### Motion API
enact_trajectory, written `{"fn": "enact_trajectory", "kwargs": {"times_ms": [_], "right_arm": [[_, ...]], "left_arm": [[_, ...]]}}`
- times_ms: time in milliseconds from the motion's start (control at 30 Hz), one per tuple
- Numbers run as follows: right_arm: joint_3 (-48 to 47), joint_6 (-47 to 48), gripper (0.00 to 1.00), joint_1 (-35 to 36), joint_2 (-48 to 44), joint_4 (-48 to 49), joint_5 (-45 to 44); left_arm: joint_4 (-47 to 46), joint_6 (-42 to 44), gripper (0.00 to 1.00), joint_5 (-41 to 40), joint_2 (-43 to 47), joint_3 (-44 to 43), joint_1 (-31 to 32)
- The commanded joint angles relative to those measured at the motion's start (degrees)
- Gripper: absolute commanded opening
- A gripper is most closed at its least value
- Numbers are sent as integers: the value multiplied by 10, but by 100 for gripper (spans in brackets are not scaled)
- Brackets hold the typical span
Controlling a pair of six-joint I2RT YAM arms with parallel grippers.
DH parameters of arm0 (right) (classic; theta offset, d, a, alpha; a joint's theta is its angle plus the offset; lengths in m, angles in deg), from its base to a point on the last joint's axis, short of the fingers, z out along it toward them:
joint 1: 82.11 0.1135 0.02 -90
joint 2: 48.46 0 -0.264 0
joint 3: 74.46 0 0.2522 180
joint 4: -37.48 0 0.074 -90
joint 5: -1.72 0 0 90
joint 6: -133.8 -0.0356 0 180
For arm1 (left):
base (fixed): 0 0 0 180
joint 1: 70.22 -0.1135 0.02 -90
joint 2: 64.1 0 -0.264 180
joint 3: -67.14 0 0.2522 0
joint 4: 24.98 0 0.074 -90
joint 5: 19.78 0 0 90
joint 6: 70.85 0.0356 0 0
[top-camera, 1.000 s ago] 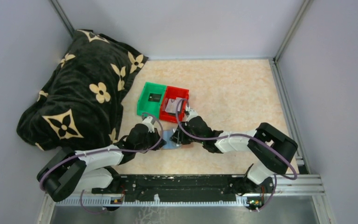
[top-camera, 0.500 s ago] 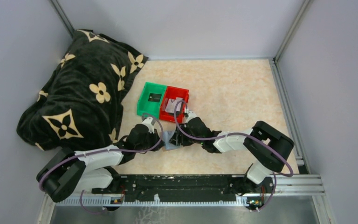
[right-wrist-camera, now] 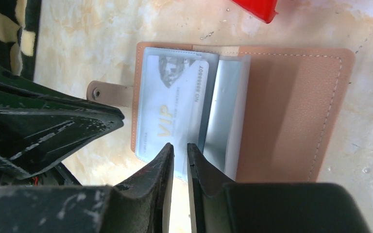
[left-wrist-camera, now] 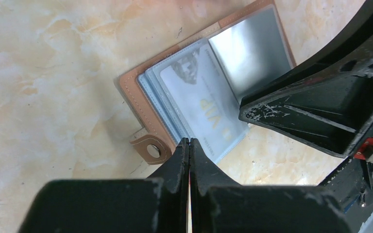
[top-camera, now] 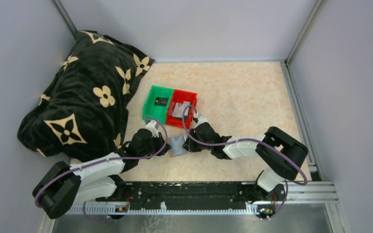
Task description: Take the credit cards out of the card holder
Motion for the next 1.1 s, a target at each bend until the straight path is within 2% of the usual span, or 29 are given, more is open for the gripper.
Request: {"fn": "enact_trajectory", "kwargs": {"times_ms": [0, 100, 233, 367, 433, 500, 600, 733, 900, 1067], "right_arm": [[-4, 2, 17, 3, -30, 5, -25], [-1, -6, 20, 2, -34, 0, -39], [12, -19, 36, -7, -42, 12, -35], [17, -22, 37, -14, -47, 12, -35], [19, -22, 34, -16, -46, 12, -34], [20, -23, 23, -18, -42, 11, -34], [22, -23, 15, -19, -36, 16, -29], [26, -23, 10, -19, -30, 26, -19], [30, -23, 30, -20, -13, 51, 3], [43, -29, 35, -27, 1, 75, 17]], "left_arm": [[20, 3, 0, -5, 25, -20, -4], [7, -1, 0, 8, 25, -21, -5], [-12, -5, 0, 16, -6, -19, -5], [-47, -18, 0, 34, -36, -13, -5], [-66, -28, 0, 48, -45, -13, -5], [-77, -33, 0, 55, -52, -16, -5], [-71, -30, 0, 50, -63, -23, -4], [-60, -23, 0, 42, -73, -26, -5], [-59, -22, 0, 40, -95, -29, -5], [-57, -25, 0, 43, -114, -38, -5]]}}
